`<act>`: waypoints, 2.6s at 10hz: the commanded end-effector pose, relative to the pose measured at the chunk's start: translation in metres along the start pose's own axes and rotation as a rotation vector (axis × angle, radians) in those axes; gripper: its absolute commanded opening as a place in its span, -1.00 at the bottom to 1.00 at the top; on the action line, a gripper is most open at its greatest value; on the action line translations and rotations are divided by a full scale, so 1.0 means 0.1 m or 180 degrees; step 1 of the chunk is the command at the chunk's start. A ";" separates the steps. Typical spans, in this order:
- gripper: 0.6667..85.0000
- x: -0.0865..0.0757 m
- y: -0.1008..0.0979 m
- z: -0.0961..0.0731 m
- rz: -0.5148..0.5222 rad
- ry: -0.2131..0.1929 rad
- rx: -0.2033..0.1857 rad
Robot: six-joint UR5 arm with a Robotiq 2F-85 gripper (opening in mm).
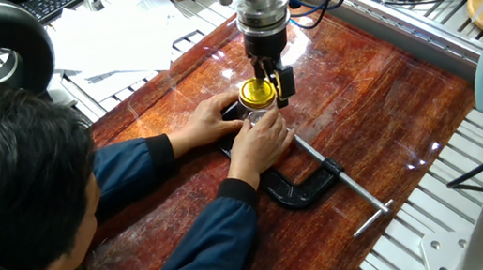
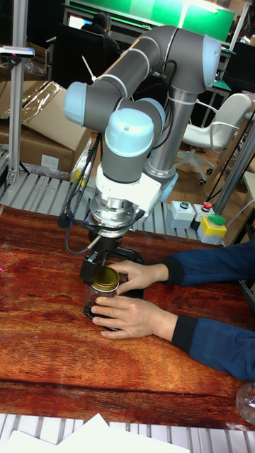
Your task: Screw the lid onto the jar
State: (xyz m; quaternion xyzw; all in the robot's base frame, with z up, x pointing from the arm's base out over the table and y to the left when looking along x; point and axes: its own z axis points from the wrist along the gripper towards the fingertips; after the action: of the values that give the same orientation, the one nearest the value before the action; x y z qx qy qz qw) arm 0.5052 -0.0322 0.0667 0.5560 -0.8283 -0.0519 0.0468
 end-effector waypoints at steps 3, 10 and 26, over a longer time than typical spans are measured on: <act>1.00 0.14 0.03 -0.01 0.0030 0.0003 -0.0003; 1.00 -0.08 -0.21 -0.23 -0.0111 -0.0004 0.0192; 1.00 -0.32 -0.18 -0.07 -0.0465 -0.0139 0.0411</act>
State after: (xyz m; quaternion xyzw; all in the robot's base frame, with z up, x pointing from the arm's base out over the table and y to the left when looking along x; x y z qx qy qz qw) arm 0.5338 -0.0104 0.0714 0.6150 -0.7884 -0.0120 -0.0044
